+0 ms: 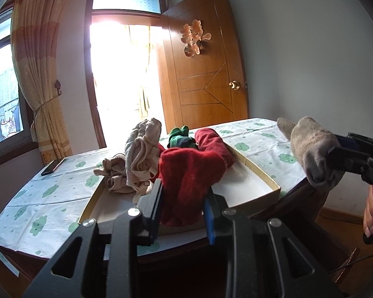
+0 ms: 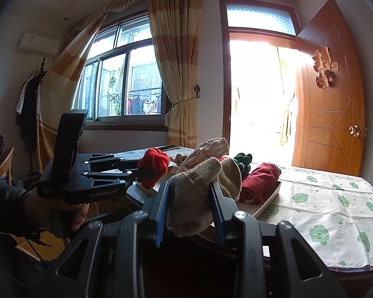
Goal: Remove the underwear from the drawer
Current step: 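Carry the red and beige socks over the beige tray with both tools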
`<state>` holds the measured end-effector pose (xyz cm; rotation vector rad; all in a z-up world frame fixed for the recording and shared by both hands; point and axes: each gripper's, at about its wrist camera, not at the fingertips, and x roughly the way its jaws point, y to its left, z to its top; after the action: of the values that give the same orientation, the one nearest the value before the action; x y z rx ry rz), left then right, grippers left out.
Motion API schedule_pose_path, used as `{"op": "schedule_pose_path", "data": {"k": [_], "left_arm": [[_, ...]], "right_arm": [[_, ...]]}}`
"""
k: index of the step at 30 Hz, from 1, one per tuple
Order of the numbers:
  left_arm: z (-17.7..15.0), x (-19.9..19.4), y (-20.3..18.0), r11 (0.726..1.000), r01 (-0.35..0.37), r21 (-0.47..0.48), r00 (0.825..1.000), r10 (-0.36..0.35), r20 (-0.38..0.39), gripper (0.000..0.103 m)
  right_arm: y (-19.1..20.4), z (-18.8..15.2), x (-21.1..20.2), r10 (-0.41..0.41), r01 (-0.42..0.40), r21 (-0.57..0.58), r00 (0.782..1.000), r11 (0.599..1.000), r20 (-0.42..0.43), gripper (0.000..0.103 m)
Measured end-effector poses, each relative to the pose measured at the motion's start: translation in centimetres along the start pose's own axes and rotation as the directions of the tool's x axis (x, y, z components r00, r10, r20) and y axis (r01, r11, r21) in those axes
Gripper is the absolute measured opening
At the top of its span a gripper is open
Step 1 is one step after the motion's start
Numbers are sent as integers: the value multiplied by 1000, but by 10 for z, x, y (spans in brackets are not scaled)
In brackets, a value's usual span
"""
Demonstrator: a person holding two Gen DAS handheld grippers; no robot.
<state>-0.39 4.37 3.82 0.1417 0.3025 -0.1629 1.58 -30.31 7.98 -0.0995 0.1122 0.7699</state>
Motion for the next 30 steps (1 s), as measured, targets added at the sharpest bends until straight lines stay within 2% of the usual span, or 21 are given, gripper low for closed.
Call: {"op": "schedule_pose_path", "data": {"k": [30], "left_arm": [[26,69,0,1000,1,28,992,3,-129,27]], "right_arm": [[-34,30,44,-13,17,58,998,998,-66,35]]}}
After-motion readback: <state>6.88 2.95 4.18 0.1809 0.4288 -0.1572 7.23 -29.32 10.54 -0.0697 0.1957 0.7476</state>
